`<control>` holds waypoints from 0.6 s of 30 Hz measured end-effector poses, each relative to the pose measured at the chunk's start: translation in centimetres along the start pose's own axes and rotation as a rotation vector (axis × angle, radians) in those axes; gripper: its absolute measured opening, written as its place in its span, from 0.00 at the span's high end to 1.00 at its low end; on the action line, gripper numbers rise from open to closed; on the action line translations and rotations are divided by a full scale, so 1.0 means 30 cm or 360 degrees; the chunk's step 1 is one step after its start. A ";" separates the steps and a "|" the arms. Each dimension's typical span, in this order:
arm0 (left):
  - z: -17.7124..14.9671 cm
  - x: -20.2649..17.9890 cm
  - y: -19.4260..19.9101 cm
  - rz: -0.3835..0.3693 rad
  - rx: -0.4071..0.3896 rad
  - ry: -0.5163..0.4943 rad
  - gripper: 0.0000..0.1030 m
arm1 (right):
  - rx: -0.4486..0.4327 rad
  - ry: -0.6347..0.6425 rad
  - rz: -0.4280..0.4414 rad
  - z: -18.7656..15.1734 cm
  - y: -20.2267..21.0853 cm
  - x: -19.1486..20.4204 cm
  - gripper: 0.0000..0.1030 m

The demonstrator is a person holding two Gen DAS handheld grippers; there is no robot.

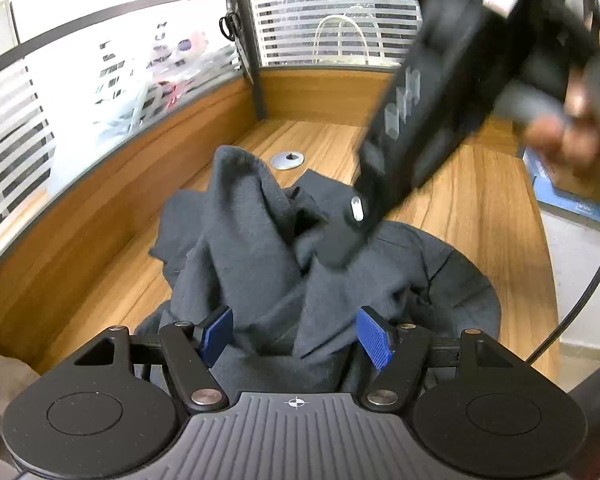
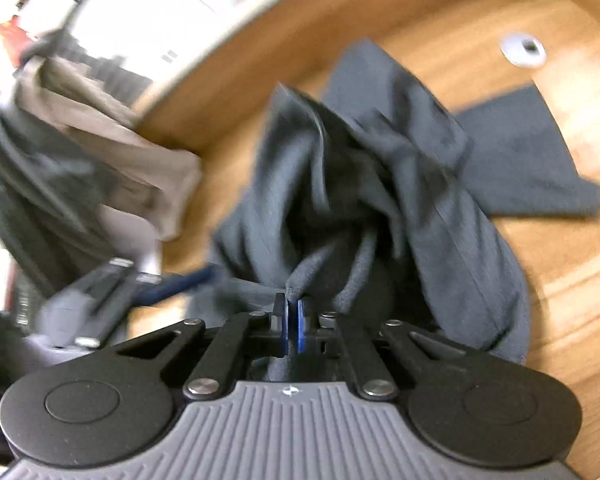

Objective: Fold clothes

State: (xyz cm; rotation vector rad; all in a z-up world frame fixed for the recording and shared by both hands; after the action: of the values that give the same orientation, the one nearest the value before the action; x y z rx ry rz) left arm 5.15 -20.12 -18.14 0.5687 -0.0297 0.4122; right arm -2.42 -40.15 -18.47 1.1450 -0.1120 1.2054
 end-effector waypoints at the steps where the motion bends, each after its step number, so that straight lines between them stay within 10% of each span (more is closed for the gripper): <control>1: 0.001 0.001 0.000 0.0001 -0.0005 0.0000 0.31 | -0.0028 0.0020 0.0026 0.020 0.028 0.027 0.96; 18: 0.047 0.112 0.010 0.0317 -0.0132 0.0196 0.37 | -0.0563 0.0075 0.0622 0.423 0.520 0.377 1.00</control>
State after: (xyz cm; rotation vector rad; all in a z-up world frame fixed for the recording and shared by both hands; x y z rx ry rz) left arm 8.25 -19.38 -16.33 0.4589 0.0147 0.6361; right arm -3.60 -43.35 4.35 0.8021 -0.5123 1.4846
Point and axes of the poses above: each gripper's, at about its wrist camera, not at the fingertips, and y roughly against the way its jaws point, x to its left, z to its top, the point moved 4 cm from there along -y, roughly the way its jaws point, and after that the axes turned 13 degrees about -x, right-handed, at the moved point
